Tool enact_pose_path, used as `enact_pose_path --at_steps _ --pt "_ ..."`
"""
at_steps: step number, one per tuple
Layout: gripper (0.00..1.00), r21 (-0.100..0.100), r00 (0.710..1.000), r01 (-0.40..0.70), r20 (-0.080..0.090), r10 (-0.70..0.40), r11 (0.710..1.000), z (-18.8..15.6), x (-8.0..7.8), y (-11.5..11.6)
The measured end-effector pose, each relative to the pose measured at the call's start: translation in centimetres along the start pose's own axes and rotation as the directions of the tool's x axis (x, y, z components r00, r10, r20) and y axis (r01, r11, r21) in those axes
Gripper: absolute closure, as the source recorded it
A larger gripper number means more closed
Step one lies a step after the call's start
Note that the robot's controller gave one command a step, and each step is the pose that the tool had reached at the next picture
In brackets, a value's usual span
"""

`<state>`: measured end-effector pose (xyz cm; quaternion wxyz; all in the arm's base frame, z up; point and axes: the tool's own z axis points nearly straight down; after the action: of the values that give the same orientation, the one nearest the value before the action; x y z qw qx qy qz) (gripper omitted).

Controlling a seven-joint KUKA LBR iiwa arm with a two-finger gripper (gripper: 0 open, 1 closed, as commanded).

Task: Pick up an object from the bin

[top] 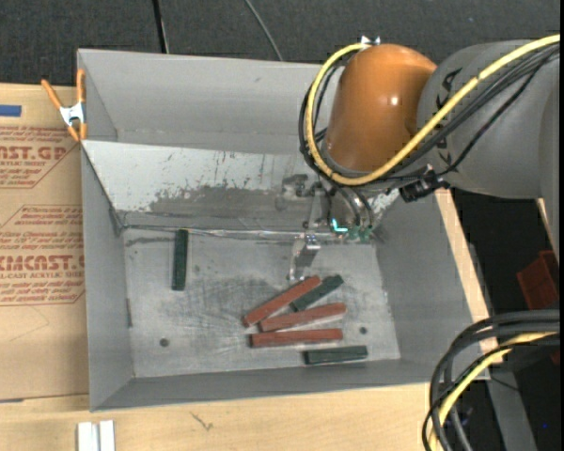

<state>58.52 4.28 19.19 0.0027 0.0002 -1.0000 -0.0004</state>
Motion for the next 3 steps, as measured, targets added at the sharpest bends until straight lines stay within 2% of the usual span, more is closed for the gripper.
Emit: enact_pose_path --at_steps 1,2,3 --pt "0.00 0.000 1.000 0.000 0.008 0.000 1.000 -0.4 -0.2 0.0" --pt "1.00 -0.005 0.999 -0.038 0.015 0.038 0.999 11.7 1.2 -1.9" --pt "0.00 -0.002 0.999 -0.039 0.020 0.039 0.999 11.8 1.1 -2.1"
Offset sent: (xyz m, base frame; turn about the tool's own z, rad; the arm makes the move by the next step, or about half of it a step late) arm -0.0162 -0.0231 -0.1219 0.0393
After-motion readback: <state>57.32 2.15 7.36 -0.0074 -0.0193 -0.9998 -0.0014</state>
